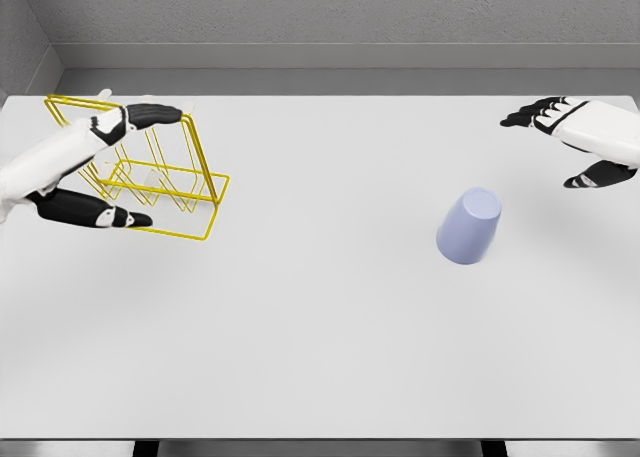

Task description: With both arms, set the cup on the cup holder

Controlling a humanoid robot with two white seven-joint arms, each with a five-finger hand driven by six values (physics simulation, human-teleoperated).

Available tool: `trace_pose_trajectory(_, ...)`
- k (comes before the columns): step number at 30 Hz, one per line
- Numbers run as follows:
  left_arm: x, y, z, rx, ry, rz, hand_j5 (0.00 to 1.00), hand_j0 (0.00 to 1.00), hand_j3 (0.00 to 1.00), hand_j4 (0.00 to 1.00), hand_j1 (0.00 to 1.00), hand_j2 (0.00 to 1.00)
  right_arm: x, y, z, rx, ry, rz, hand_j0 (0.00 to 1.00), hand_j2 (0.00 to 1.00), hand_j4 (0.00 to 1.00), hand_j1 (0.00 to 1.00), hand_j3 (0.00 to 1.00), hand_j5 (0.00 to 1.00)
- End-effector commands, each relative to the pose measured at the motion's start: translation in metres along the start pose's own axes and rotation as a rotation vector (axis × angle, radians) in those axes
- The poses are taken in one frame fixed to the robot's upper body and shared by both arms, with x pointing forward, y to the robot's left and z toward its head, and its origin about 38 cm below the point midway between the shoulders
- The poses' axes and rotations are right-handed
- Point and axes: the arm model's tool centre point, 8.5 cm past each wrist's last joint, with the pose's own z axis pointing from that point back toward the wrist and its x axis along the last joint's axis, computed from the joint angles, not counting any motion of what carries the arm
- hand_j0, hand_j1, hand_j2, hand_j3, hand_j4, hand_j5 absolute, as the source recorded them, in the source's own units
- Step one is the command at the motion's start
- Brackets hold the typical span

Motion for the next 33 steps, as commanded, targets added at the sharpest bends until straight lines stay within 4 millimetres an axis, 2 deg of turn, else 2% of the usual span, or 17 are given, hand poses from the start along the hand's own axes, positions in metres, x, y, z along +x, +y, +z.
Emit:
trace_pose_trajectory(1, 0.000, -0.024, -0.014, 0.006, -0.039, 0.055, 1.00, 1.00, 1.00, 1.00, 1.00, 1.00, -0.001, 0.000, 0.002, 0.000, 0.004, -0.003, 1.00, 1.00, 1.00, 1.00, 1.00, 1.00)
trace_pose_trajectory(5, 0.003, -0.052, -0.036, 0.008, -0.093, 0.104, 1.00, 1.00, 1.00, 1.00, 1.00, 1.00, -0.001, -0.006, 0.003, -0.002, 0.001, 0.012, 1.00, 1.00, 1.00, 1.00, 1.00, 1.00)
trace_pose_trajectory(6, 0.006, -0.070, -0.048, -0.016, -0.123, 0.141, 1.00, 1.00, 1.00, 1.00, 1.00, 1.00, -0.005, -0.007, 0.009, 0.006, 0.015, 0.019, 1.00, 1.00, 1.00, 1.00, 1.00, 1.00)
trace_pose_trajectory(9, 0.015, -0.113, -0.065, -0.072, -0.171, 0.243, 1.00, 1.00, 1.00, 1.00, 1.00, 1.00, -0.005, -0.001, 0.015, 0.031, -0.020, 0.026, 1.00, 1.00, 1.00, 1.00, 1.00, 1.00)
trace_pose_trajectory(10, 0.018, -0.126, -0.069, -0.088, -0.184, 0.272, 1.00, 1.00, 1.00, 1.00, 1.00, 1.00, -0.005, -0.001, 0.015, 0.032, -0.021, 0.029, 1.00, 1.00, 1.00, 1.00, 1.00, 1.00)
trace_pose_trajectory(12, 0.023, -0.147, -0.070, -0.126, -0.190, 0.326, 1.00, 1.00, 1.00, 1.00, 1.00, 1.00, -0.019, -0.003, 0.026, 0.035, 0.027, 0.028, 1.00, 1.00, 1.00, 1.00, 1.00, 1.00)
trace_pose_trajectory(13, 0.025, -0.157, -0.070, -0.142, -0.192, 0.369, 1.00, 1.00, 1.00, 1.00, 1.00, 1.00, -0.019, -0.005, 0.026, 0.024, 0.029, 0.027, 1.00, 1.00, 1.00, 1.00, 1.00, 1.00)
trace_pose_trajectory(14, 0.026, -0.161, -0.069, -0.127, -0.193, 0.443, 1.00, 1.00, 1.00, 1.00, 1.00, 1.00, -0.019, -0.007, 0.026, 0.022, 0.028, 0.030, 1.00, 1.00, 1.00, 1.00, 1.00, 1.00)
trace_pose_trajectory(17, 0.026, -0.157, -0.073, -0.084, -0.203, 0.550, 1.00, 1.00, 1.00, 1.00, 1.00, 1.00, -0.022, -0.012, 0.026, 0.010, 0.037, 0.034, 1.00, 1.00, 1.00, 1.00, 1.00, 1.00)
trace_pose_trajectory(19, 0.029, -0.144, -0.086, -0.069, -0.234, 0.576, 1.00, 1.00, 1.00, 1.00, 1.00, 1.00, -0.017, 0.003, 0.019, 0.048, 0.015, 0.019, 1.00, 1.00, 1.00, 1.00, 1.00, 1.00)
trace_pose_trajectory(21, 0.029, -0.136, -0.095, 0.016, -0.241, 0.602, 1.00, 1.00, 1.00, 1.00, 1.00, 1.00, -0.018, 0.010, 0.018, 0.072, 0.017, 0.014, 1.00, 1.00, 1.00, 1.00, 1.00, 1.00)
trace_pose_trajectory(23, 0.035, -0.137, -0.106, 0.037, -0.275, 0.630, 1.00, 1.00, 1.00, 1.00, 1.00, 1.00, -0.013, 0.033, 0.014, 0.134, -0.001, -0.007, 1.00, 1.00, 1.00, 1.00, 1.00, 1.00)
trace_pose_trajectory(24, 0.037, -0.139, -0.110, 0.039, -0.288, 0.638, 1.00, 1.00, 1.00, 1.00, 1.00, 1.00, -0.012, 0.033, 0.013, 0.133, -0.005, -0.006, 1.00, 1.00, 1.00, 1.00, 1.00, 1.00)
trace_pose_trajectory(27, 0.039, -0.154, -0.107, 0.001, -0.273, 0.689, 1.00, 1.00, 1.00, 1.00, 1.00, 1.00, -0.011, 0.032, 0.011, 0.127, -0.009, -0.007, 1.00, 1.00, 1.00, 1.00, 1.00, 1.00)
trace_pose_trajectory(31, 0.037, -0.174, -0.091, -0.116, -0.237, 0.698, 1.00, 1.00, 1.00, 1.00, 1.00, 1.00, -0.015, 0.036, 0.014, 0.137, 0.004, -0.012, 1.00, 1.00, 1.00, 1.00, 1.00, 1.00)
trace_pose_trajectory(33, 0.037, -0.171, -0.092, -0.111, -0.237, 0.699, 1.00, 1.00, 1.00, 1.00, 1.00, 1.00, -0.013, 0.036, 0.013, 0.138, -0.002, -0.010, 1.00, 1.00, 1.00, 1.00, 1.00, 1.00)
